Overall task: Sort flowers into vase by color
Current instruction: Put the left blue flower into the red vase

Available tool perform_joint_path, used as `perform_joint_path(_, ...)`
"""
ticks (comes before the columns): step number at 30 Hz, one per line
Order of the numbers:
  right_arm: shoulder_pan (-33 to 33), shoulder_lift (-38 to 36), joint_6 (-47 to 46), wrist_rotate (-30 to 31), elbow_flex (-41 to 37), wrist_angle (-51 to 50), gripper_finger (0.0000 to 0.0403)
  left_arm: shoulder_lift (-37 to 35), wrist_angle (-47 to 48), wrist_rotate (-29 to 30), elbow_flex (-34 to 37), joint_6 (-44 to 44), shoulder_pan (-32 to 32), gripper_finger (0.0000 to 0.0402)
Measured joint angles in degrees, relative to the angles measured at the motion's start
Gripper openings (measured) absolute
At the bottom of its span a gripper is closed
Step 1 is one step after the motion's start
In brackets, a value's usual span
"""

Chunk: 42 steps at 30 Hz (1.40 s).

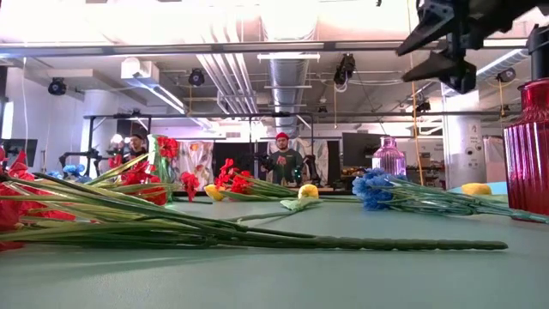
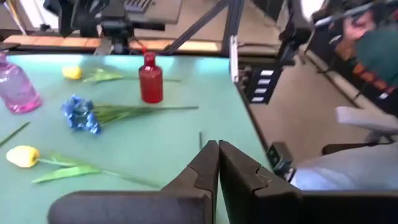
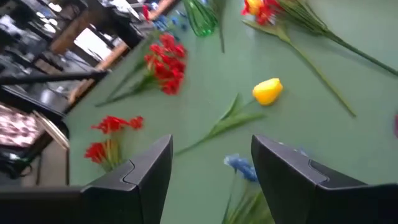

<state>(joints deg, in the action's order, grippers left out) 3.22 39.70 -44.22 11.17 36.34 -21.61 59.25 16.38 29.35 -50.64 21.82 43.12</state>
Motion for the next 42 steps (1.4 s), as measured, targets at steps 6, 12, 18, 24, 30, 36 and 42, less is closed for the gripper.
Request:
perform_joint_path(6,0.14,7.25,-2.43,-0.21,5.57,0.36,0.021,-0.35,-10.59,-0.01,6.44,-1.29,-0.12,0.0)
perform_joint_path(12,1.16,13.74,-6.02,-0.71,8.25,0.62,0.021,-2.34,-48.11,-12.7,19.17,-17.85,-0.05,0.0)
perform_joint_path(18,1.13,18.39,-8.89,-0.63,9.46,0.97,0.021,-4.66,-52.35,-14.98,21.3,-21.18,-0.05,0.0)
perform_joint_path(24,1.14,22.13,-10.56,-1.09,10.89,1.1,0.021,-4.15,-51.58,-15.26,19.08,-16.67,-0.05,0.0)
perform_joint_path(30,1.14,25.56,-10.42,-1.09,12.39,1.14,0.021,-3.9,-44.46,-14.53,17.37,-20.12,-0.03,0.0)
perform_joint_path(36,-1.85,29.9,-13.24,-8.98,17.02,-0.8,0.021,-4.08,-34.12,-4.4,12.99,-18.5,-0.12,0.0)
perform_joint_path(42,-0.76,38.12,-12.11,-9.73,28.54,-15.56,0.0205,-4.05,-26.05,-2.88,8.12,-16.13,-0.08,0.0)
